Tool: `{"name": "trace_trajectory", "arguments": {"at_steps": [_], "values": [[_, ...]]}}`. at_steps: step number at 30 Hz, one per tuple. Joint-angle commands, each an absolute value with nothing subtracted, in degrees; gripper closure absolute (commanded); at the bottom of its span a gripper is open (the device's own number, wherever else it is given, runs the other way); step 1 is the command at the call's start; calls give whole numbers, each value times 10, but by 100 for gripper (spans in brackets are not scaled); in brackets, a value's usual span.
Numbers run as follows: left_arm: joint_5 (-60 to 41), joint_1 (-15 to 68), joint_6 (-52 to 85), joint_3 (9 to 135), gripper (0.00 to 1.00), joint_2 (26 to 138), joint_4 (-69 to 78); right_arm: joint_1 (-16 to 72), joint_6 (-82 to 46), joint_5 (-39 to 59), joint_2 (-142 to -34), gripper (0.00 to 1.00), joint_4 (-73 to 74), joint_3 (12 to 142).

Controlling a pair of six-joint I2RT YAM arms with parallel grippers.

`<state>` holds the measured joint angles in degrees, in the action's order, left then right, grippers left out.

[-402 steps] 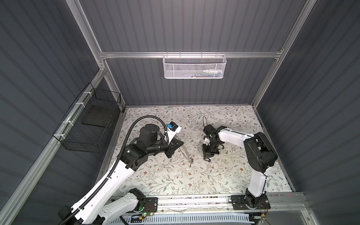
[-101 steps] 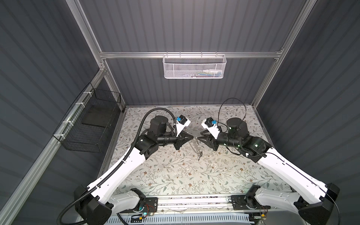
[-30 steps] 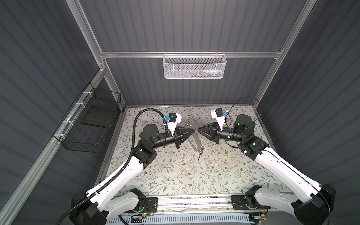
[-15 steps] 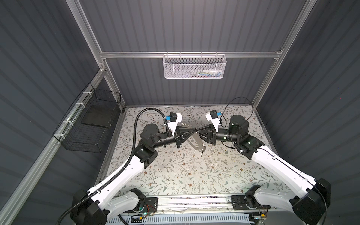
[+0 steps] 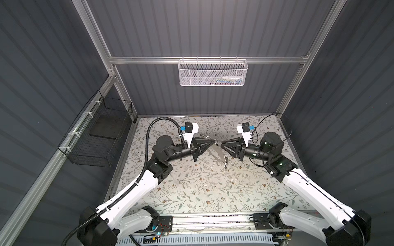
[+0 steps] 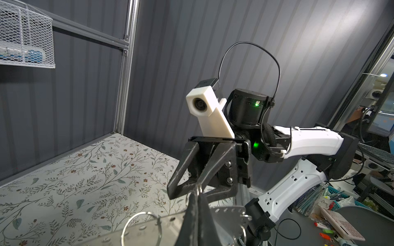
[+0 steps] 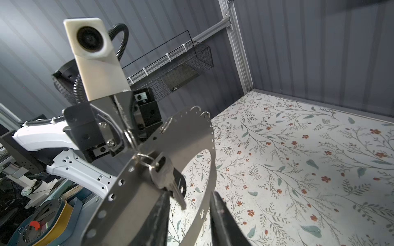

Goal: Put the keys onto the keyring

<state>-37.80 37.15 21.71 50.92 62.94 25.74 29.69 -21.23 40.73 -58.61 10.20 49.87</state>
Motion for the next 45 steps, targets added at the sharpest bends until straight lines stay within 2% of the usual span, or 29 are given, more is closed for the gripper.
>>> {"name": "trace_trajectory", "arguments": {"at_steps": [1,4,17,22,25,34,37,45], "values": [[-388,373,225,523,100,634,270,305,-207,393,-568,63,122,495],[-384,373,228,525,100,638,270,336,-170,346,-559,60,93,499],[-385,373,232,525,100,642,274,423,-74,182,-570,60,24,520],[-386,373,233,524,100,642,274,453,-45,112,-571,62,18,524],[-386,373,233,524,100,642,274,465,-33,81,-573,66,18,528],[-392,372,233,522,100,644,273,489,-6,24,-572,70,34,533],[-392,373,232,521,100,642,272,493,0,14,-574,73,37,534],[-391,373,231,521,100,642,272,505,20,34,-577,95,35,534]]}}
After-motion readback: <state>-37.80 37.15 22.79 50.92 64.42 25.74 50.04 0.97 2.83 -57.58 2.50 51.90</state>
